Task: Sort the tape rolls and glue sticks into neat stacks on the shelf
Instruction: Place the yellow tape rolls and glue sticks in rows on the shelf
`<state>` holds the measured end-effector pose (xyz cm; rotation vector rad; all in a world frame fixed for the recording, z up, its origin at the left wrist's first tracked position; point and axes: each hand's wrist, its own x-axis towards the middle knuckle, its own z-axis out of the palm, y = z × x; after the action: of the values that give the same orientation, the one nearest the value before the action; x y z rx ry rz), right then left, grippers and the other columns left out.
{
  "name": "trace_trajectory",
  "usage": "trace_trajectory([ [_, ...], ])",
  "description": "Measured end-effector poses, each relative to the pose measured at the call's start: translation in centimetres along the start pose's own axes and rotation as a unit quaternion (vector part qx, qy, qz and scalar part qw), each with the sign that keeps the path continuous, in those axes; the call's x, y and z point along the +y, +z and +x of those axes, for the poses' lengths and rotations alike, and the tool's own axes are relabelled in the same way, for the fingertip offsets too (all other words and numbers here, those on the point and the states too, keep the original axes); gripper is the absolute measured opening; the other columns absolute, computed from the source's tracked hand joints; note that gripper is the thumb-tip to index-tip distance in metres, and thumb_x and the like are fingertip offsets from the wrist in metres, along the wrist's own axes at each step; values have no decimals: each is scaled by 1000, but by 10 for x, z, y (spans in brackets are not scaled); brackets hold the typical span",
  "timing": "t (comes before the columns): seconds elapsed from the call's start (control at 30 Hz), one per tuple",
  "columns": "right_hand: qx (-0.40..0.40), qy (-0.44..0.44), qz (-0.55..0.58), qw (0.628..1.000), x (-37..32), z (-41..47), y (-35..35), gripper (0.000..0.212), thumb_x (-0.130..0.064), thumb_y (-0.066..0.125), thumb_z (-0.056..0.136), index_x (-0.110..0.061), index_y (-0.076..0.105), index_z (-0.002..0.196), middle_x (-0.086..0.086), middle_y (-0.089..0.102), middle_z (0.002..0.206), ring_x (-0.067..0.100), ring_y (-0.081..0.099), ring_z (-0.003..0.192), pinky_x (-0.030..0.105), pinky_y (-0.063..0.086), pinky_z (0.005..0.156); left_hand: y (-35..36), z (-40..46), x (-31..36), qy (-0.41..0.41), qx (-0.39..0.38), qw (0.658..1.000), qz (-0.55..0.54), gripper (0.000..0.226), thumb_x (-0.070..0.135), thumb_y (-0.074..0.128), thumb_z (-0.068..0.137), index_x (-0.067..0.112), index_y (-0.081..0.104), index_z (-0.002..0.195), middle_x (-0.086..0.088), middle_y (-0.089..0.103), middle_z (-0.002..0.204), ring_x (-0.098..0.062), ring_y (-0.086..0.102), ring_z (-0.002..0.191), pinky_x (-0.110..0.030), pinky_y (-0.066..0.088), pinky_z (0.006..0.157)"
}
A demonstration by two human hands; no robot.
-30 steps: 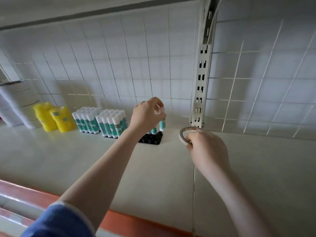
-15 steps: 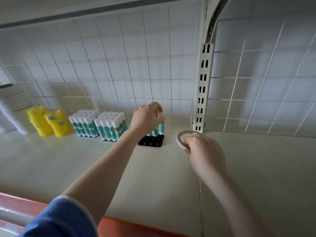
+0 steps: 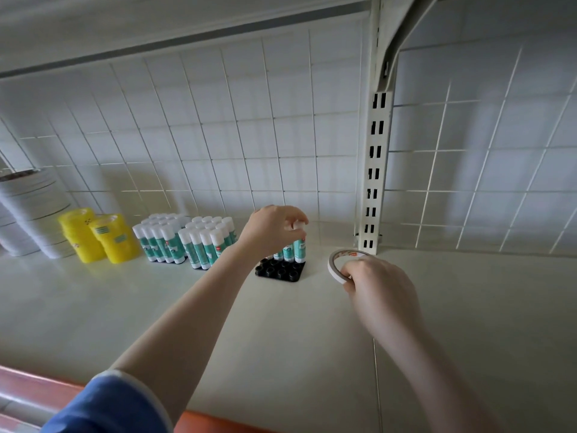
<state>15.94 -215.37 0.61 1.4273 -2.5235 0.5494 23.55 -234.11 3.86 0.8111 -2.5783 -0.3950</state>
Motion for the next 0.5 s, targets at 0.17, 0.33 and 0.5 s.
trace_trajectory([
  [0.17, 0, -5, 3, 1000, 2, -1, 2, 19, -5, 52, 83, -18, 61, 93, -1, 64, 104, 20, 57, 105, 29, 36, 68, -4, 3, -1, 10, -36, 999, 18, 19, 26, 68, 77, 28, 68, 96, 7, 67, 95, -12, 59, 94, -31, 47, 85],
  [0.33, 5, -3, 9, 1000, 6, -4, -1, 16, -7, 53, 83, -18, 61, 91, -1, 64, 102, 21, 58, 98, 28, 29, 63, -4, 3, -2, 6, -41, 999, 16, 20, 25, 69, 78, 26, 68, 97, 5, 67, 97, -13, 59, 95, -32, 48, 84],
  [0.5, 22, 4, 6, 1000, 9, -7, -7, 13, -8, 54, 85, -18, 62, 89, 0, 63, 95, 23, 57, 91, 26, 25, 63, 1, 0, 0, -3, -11, 1000, 17, 21, 26, 66, 79, 27, 68, 100, 6, 67, 93, -15, 60, 91, -33, 50, 81],
])
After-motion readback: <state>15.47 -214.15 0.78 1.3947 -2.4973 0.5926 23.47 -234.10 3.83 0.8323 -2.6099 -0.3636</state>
